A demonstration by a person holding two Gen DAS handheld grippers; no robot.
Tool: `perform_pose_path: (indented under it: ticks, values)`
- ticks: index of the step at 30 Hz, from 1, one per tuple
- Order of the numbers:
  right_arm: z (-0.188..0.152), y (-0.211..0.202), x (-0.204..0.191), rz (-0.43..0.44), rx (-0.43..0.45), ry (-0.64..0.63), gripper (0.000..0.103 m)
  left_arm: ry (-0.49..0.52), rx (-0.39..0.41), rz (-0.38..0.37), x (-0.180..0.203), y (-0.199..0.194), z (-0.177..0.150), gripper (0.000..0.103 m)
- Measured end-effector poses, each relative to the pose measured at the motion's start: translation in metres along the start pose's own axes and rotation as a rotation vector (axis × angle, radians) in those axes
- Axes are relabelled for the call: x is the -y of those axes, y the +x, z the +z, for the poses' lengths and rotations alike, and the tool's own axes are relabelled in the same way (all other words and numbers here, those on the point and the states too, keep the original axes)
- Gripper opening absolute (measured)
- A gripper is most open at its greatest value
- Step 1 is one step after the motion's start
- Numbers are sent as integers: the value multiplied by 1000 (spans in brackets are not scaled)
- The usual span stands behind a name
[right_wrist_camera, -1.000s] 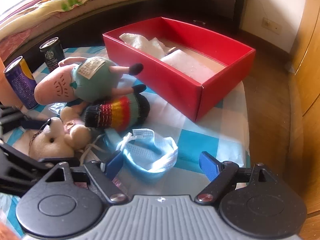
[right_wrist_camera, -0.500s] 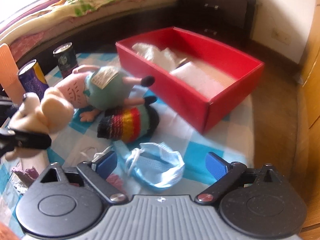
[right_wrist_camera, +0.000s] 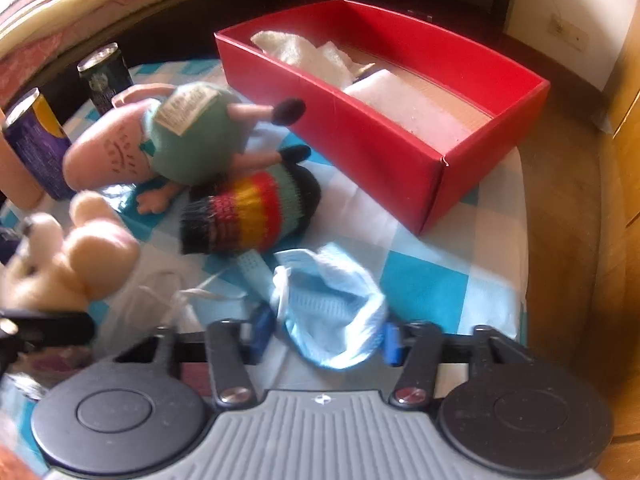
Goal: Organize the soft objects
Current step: 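Grasp the blue face mask with the right gripper, then release the mouse in the red box with left gripper while right gripper drops the mask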
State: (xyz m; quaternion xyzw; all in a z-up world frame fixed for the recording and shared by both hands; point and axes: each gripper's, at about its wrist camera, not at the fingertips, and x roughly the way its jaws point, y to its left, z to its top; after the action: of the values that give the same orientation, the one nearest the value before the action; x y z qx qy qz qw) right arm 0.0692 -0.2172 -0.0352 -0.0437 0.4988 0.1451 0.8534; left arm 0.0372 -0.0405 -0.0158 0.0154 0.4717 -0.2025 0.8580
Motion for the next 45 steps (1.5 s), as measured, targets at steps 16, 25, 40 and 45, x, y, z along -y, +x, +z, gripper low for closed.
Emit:
perform_pose_path:
  ticks: [16,25,40,45]
  values:
    - [3,-79,-3,52,114,101,3,-22,139,-15,11,-44,25,65]
    - [9,-127,-11,141,212,136,2,-49,222,-30,4,-88,38,66]
    - [11,-193,-22,286,265,191,0,-63,279,-10,3,-115,39,68]
    - [-6,-178,-36,211,203,112,0,-64,264,-7,2,-113,36,69]
